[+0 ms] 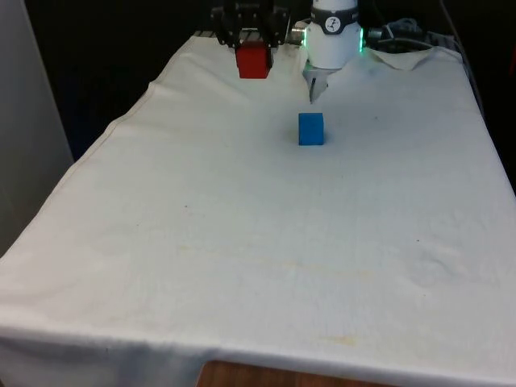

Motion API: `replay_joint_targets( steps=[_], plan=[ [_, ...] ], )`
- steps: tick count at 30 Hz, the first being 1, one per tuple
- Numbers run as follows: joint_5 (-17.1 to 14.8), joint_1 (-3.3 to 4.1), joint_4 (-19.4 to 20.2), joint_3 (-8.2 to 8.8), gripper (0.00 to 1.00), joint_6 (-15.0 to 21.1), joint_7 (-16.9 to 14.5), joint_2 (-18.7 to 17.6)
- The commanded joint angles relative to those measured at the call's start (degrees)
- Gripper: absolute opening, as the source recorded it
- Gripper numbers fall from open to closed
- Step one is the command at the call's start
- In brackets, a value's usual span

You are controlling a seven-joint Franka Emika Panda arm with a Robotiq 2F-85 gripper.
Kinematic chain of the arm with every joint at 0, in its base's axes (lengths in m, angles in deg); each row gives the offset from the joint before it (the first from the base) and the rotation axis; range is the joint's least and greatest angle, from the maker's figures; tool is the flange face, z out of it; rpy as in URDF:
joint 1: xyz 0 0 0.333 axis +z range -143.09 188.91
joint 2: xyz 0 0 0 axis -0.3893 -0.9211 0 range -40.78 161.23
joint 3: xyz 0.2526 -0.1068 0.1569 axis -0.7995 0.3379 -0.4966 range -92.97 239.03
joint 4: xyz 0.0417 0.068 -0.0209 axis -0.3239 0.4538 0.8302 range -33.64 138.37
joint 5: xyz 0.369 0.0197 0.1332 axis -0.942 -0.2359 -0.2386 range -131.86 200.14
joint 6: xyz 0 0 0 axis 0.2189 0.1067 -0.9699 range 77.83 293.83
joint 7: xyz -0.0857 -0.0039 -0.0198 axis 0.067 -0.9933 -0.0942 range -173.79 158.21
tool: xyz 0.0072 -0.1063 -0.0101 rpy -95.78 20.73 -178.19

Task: Stack the two cubes.

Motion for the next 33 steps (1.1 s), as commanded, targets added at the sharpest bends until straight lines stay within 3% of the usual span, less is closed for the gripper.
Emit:
replay_joint_targets(
  steps=[1, 9, 16, 17, 21, 26, 33],
  plan=[
    [0.00, 0.00, 0.34, 0.00, 0.00, 0.23, -0.06, 0.17],
    [0.06, -0.11, 3.32, 0.17, 0.00, 1.49, -0.74, 1.60],
    [2.52, -0.06, 6.93, -0.23, 0.00, 3.27, 0.52, 4.64],
    [1.43, -0.06, 6.36, -0.06, 0.00, 2.46, -0.40, 4.13],
    [3.90, 0.00, 8.48, -0.80, 0.00, 3.72, 1.38, 6.25],
    [3.32, 0.06, 8.82, -1.26, 0.00, 3.04, 0.74, 6.82],
    [4.18, 0.17, 10.94, -3.78, 0.00, 4.76, 2.64, 8.71]
  ],
)
